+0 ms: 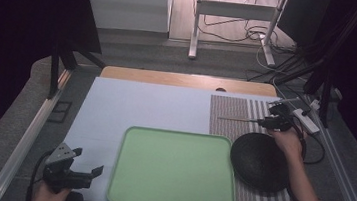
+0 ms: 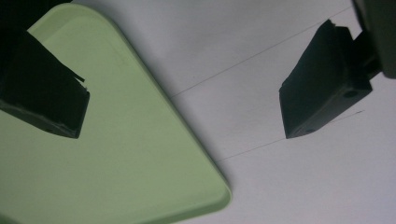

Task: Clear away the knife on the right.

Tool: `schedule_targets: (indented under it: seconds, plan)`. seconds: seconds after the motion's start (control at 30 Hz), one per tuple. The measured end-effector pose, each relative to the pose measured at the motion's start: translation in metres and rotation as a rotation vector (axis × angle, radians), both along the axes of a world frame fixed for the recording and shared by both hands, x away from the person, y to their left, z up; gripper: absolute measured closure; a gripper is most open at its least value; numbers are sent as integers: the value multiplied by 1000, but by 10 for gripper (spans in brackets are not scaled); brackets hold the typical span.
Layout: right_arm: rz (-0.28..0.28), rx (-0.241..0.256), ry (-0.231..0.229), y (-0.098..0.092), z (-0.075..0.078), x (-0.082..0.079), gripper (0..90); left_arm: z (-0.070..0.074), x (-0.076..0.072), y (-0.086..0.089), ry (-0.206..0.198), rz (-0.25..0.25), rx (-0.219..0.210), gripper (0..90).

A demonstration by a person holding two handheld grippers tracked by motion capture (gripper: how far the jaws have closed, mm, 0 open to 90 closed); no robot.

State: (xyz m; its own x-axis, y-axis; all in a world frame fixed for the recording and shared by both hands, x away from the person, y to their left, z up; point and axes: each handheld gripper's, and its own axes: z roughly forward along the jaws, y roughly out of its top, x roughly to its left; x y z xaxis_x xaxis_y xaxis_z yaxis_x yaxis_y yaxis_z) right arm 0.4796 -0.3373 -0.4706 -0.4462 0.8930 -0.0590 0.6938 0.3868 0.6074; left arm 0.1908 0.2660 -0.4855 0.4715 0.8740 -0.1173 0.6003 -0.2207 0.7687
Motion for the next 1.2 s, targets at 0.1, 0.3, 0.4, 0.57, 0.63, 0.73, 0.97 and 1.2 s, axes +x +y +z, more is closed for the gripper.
schedule_targets:
  seconds: [0.1,0.3,0.4,0.57,0.63,0.73,0.97,1.2]
  plan:
    - [12,-2,20,-3,-1,8,823,0,0,0,0,1,-1,26]
    - [4,4,63,-10,-5,28,896,0,0,0,2,0,2,28]
    - [-20,-11,49,-15,-6,38,896,0,0,0,2,0,2,29]
    - [-52,-49,63,-24,-14,53,896,0,0,0,4,1,3,30]
    - [-59,-96,75,-28,-21,59,896,0,0,0,5,1,3,31]
    - [-58,-99,81,-31,-23,60,896,0,0,0,5,2,5,31]
    - [-52,-48,146,-40,-20,50,898,0,-2,0,2,4,10,31]
    - [16,-35,211,-43,-18,31,897,0,-1,-1,5,2,17,32]
